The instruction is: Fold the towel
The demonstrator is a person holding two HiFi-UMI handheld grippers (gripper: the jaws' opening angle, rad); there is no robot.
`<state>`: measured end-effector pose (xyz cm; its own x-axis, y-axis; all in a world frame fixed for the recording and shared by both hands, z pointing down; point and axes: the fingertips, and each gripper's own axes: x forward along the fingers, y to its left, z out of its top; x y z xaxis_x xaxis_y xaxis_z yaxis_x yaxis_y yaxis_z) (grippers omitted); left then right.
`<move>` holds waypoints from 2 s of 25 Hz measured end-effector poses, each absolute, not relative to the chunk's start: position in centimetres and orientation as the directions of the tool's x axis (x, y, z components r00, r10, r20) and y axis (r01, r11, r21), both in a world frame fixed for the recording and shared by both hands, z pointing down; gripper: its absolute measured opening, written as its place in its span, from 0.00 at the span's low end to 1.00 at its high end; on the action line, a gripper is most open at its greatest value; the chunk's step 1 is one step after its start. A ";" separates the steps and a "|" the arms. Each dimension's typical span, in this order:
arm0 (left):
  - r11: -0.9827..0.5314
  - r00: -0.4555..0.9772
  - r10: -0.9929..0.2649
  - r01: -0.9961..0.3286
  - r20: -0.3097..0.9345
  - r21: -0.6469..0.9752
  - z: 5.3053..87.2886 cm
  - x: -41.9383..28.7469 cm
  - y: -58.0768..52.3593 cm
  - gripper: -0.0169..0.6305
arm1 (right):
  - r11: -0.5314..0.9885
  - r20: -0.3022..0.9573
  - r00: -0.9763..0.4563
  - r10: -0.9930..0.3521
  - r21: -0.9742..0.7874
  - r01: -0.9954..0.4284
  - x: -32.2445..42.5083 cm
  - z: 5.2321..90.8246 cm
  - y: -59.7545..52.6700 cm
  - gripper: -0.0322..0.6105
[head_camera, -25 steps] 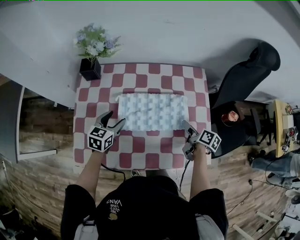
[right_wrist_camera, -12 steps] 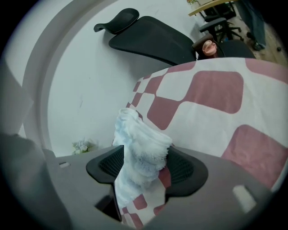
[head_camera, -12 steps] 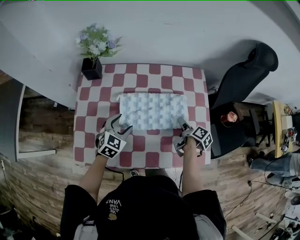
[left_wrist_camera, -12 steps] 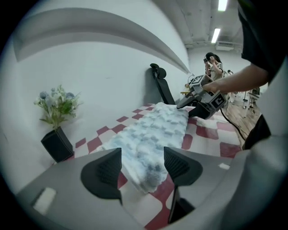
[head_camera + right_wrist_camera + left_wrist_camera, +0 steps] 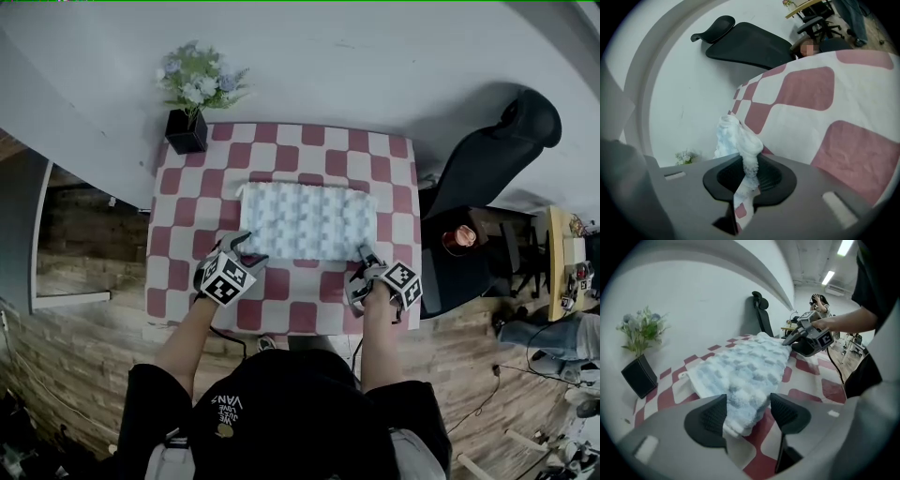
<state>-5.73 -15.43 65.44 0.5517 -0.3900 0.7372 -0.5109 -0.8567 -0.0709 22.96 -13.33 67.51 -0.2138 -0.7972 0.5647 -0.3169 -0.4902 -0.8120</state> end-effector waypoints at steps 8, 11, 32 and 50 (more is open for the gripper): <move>-0.838 0.556 -0.390 -0.544 0.734 -0.033 65.0 -5.8 -15.7 0.45 | -0.300 0.436 -0.191 -0.879 -0.819 -0.490 22.3 62.8 -14.1 0.12; -0.826 0.564 -0.427 -0.561 0.707 -0.050 63.4 -6.3 -15.3 0.45 | -0.182 0.412 -0.211 -0.886 -0.730 -0.659 21.0 60.1 -14.8 0.12; -0.592 0.440 -0.612 -0.806 0.658 -0.011 62.2 -16.8 -6.6 0.45 | 0.801 0.685 -0.523 -0.507 0.151 -0.579 -8.5 60.2 -16.2 0.11; -0.605 0.460 -0.638 -0.796 0.617 -0.031 59.9 -16.8 -5.9 0.45 | 0.855 0.658 -0.652 -0.376 -0.025 -0.518 -10.3 60.7 -13.5 0.38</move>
<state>-16.82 -5.93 59.89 0.4605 -0.6383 0.6169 -0.7959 -0.6046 -0.0315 -10.32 -13.45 60.70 -0.6521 -0.3761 0.6582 -0.5181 0.8550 -0.0248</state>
